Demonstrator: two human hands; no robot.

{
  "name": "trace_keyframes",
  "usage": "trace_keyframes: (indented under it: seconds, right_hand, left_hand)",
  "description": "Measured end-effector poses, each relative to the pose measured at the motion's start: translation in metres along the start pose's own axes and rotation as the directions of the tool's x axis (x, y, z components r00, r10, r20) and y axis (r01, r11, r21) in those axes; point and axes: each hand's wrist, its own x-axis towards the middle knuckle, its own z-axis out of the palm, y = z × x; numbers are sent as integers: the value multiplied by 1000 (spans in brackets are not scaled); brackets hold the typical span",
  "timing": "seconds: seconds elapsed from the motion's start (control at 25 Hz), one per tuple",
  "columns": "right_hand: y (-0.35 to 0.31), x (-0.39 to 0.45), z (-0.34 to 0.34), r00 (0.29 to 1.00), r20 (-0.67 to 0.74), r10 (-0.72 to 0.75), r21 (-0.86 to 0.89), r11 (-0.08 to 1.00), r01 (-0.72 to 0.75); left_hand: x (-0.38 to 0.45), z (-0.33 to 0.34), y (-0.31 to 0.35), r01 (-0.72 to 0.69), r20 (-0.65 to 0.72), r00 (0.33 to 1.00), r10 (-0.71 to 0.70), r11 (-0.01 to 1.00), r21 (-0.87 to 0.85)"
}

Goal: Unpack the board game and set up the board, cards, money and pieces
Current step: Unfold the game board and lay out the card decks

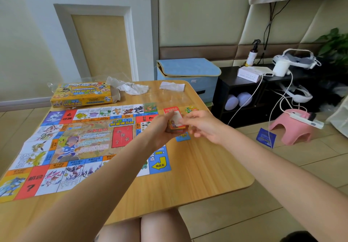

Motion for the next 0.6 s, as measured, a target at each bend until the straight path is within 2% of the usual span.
trace_keyframes:
  seconds: [0.08,0.12,0.16,0.2,0.24,0.28,0.32,0.44,0.6]
  right_hand:
    - [1,5,-1,985,-96,-142,-137,982,128]
    - [4,9,0,970,-98,-222,-322,930,180]
    - [10,13,4,961,-24,-277,-551,805,218]
    - [18,17,9,960,112,-257,-730,634,255]
    - [27,22,14,956,228,-186,-830,476,291]
    - [32,25,17,953,281,-117,-876,375,304]
    - [32,26,18,953,292,-85,-889,344,303]
    - [21,22,12,953,281,-115,-852,427,303]
    - [20,8,4,912,356,-203,-854,326,406]
  left_hand:
    - [3,-5,5,-33,-38,999,33,999,-8]
    - [3,-10,7,-40,-72,997,39,999,-13]
    - [3,-14,8,-25,-103,994,24,1000,-7]
    - [3,-19,8,8,-124,992,-6,1000,14]
    - [2,-23,8,50,-136,990,-44,998,43]
    - [1,-26,7,89,-144,987,-76,992,87]
    - [-1,-29,6,118,-148,984,-99,985,127]
    - [-2,-34,3,161,-173,976,-134,975,151]
    - [-2,-33,0,205,-158,968,-195,978,50]
